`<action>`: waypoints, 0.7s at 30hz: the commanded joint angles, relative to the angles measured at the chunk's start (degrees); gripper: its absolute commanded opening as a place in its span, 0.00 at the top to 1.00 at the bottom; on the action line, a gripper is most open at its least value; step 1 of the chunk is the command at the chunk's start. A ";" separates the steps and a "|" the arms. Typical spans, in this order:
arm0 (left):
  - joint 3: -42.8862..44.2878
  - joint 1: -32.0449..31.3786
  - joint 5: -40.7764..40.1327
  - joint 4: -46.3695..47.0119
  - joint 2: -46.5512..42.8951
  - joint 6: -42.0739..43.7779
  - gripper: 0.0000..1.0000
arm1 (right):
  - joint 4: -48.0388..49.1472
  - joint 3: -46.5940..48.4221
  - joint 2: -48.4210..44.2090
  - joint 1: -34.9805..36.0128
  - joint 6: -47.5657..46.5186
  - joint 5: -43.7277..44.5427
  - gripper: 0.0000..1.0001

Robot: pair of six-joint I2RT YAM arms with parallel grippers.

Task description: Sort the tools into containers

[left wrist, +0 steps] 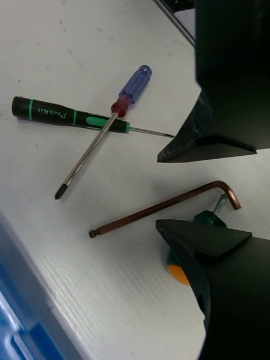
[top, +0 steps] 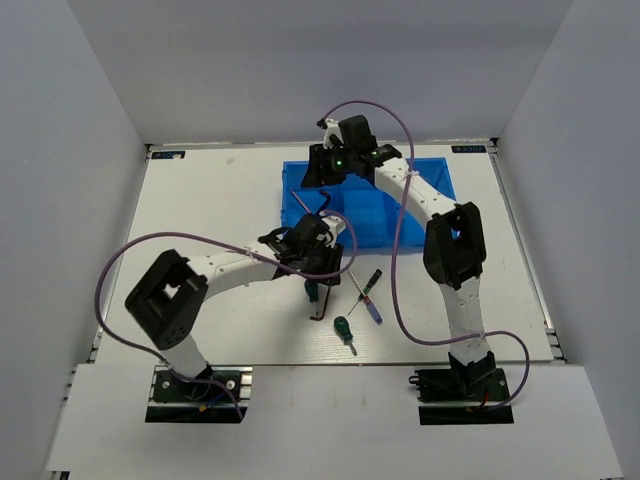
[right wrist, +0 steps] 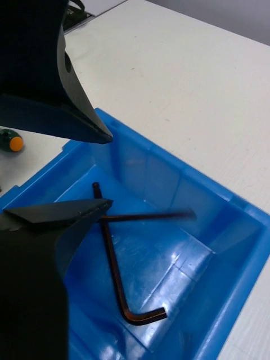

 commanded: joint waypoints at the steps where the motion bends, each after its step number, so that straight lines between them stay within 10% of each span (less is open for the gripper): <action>1: 3.74 -1.53 -2.21 0.80 2.95 0.66 0.45 | 2.87 -2.07 -5.76 -1.23 2.34 -0.51 0.49; 14: 8.31 -5.48 -8.79 -8.16 12.71 2.33 0.52 | 1.82 -26.49 -28.09 -20.12 3.07 -9.29 0.51; 21: 12.96 -8.46 -14.49 -12.99 18.08 2.33 0.92 | -0.90 -43.01 -39.34 -25.48 -7.66 -9.92 0.54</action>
